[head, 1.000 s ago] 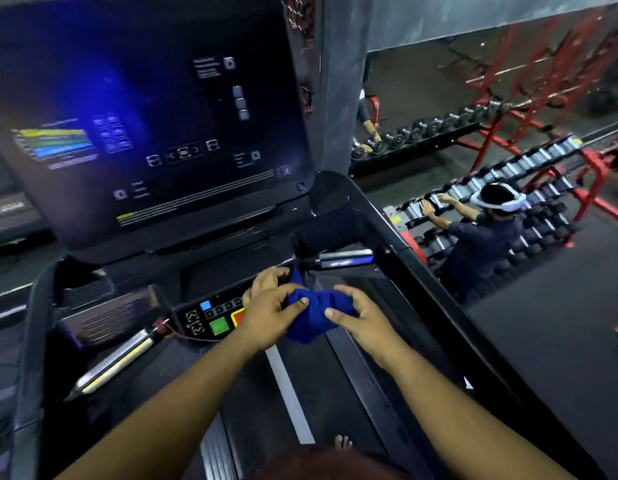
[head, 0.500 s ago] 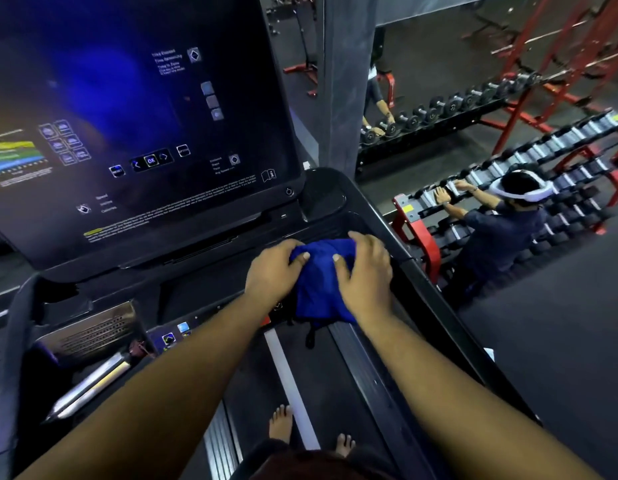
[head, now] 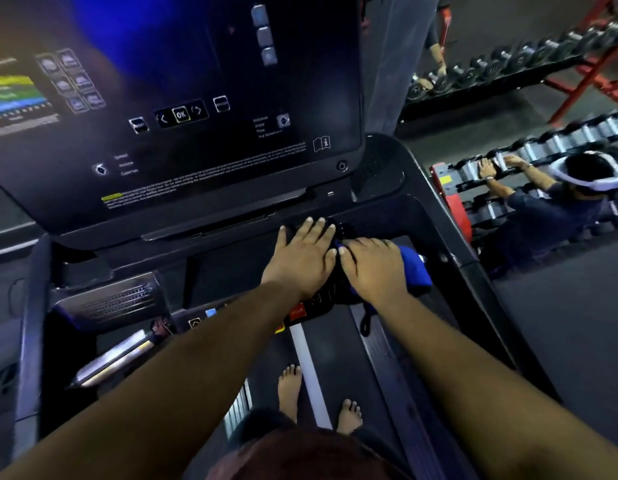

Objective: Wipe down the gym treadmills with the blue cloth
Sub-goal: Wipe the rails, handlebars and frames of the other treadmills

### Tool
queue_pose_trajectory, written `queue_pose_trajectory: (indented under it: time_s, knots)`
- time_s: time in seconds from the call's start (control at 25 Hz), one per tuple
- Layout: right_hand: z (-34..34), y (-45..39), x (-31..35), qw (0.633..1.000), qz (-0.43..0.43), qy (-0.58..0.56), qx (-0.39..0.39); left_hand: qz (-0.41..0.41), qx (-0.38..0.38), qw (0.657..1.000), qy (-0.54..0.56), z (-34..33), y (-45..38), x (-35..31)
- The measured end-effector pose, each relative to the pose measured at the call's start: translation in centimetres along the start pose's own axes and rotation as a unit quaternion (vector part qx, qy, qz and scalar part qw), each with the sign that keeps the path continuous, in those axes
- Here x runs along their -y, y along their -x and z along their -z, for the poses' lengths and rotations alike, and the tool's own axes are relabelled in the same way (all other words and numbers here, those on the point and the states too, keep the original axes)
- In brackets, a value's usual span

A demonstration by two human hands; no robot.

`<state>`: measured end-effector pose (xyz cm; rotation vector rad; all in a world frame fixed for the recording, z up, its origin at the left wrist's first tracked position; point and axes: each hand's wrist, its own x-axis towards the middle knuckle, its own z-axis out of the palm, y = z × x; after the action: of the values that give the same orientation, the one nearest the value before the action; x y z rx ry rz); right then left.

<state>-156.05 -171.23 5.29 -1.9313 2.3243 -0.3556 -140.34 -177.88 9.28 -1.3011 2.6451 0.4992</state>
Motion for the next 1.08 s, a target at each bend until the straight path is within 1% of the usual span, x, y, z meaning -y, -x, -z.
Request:
queue_pose_trajectory:
  time_s: [0.08,0.12,0.2,0.24,0.28,0.32,0.4,0.48,0.52,0.56,0.64,0.68,0.72,0.76,0.8,0.84,0.88,0.92,0.96,1.0,1.04,1.08]
  knots:
    - [-1.7,4.0,0.1,0.998,-0.010,-0.022,-0.060,0.001,0.004,1.000,0.001,-0.2,0.1,0.2]
    - [-2.0,4.7,-0.6,0.997,0.010,-0.036,-0.069,0.000,0.004,1.000,0.006,-0.1,0.0,0.2]
    - [-0.6,2.4,-2.3,0.996,0.067,-0.043,-0.026,-0.001,0.003,1.000,0.009,-0.2,-0.2,0.2]
    - [0.2,0.3,-3.0,0.996,0.087,-0.017,0.003,0.000,0.005,1.000,0.010,-0.2,-0.4,0.2]
    - [0.9,-1.5,-3.3,0.995,0.089,0.019,0.038,0.004,0.006,1.000,0.011,-0.3,-0.3,0.2]
    - [1.0,-2.1,-3.2,0.995,0.075,0.036,0.056,0.009,0.006,1.000,0.009,-0.3,-0.3,0.1]
    - [0.2,-0.4,-2.2,0.999,0.022,0.030,0.039,0.012,0.004,1.000,-0.002,-0.4,-0.2,0.1]
    - [-1.3,3.3,-1.6,0.998,0.022,0.051,-0.014,0.011,0.002,1.000,-0.005,-0.3,-0.2,0.0]
    - [-1.0,3.6,-1.8,0.998,0.023,0.055,-0.028,0.012,0.000,1.000,-0.006,-0.3,-0.1,-0.1]
    - [-0.2,2.4,-1.9,0.998,0.029,0.049,-0.001,0.013,-0.003,1.000,-0.009,-0.2,-0.1,-0.2]
    - [1.7,-1.8,-2.1,0.991,0.034,0.007,0.129,0.011,-0.004,1.000,-0.013,-0.1,-0.2,-0.1]
    - [2.1,-3.6,-2.3,0.980,0.030,-0.011,0.198,0.010,0.000,1.000,-0.011,-0.1,-0.3,-0.1]
    - [1.9,-4.1,-2.5,0.976,0.032,-0.024,0.215,0.014,0.000,1.000,-0.009,-0.2,-0.1,-0.2]
    - [1.7,-3.6,-2.5,0.982,0.043,-0.023,0.180,0.018,-0.005,1.000,-0.010,-0.3,0.0,-0.2]
    - [1.0,-2.2,-2.6,0.994,0.049,0.008,0.096,0.020,-0.007,1.000,-0.011,-0.2,0.1,-0.2]
    - [-0.2,0.1,-2.7,0.997,0.058,0.049,0.026,0.017,-0.005,1.000,-0.010,0.0,0.0,-0.2]
    - [-0.9,2.3,-2.8,0.994,0.065,0.090,-0.013,0.015,-0.003,1.000,-0.007,0.0,0.0,-0.2]
    - [-1.2,3.3,-3.1,0.989,0.084,0.122,-0.027,0.015,-0.004,1.000,-0.005,0.0,-0.1,-0.2]
    - [-1.0,2.7,-3.6,0.985,0.111,0.134,0.014,0.015,-0.003,1.000,-0.004,-0.1,0.0,-0.2]
    - [0.1,0.9,-4.0,0.980,0.143,0.115,0.073,0.013,-0.002,1.000,-0.005,-0.1,0.0,-0.3]
    - [2.0,-1.4,-4.1,0.970,0.154,0.070,0.177,0.013,-0.002,1.000,-0.006,-0.1,-0.1,-0.2]
    - [3.5,-3.6,-4.0,0.944,0.146,0.005,0.297,0.013,-0.001,1.000,-0.005,-0.1,-0.2,-0.2]
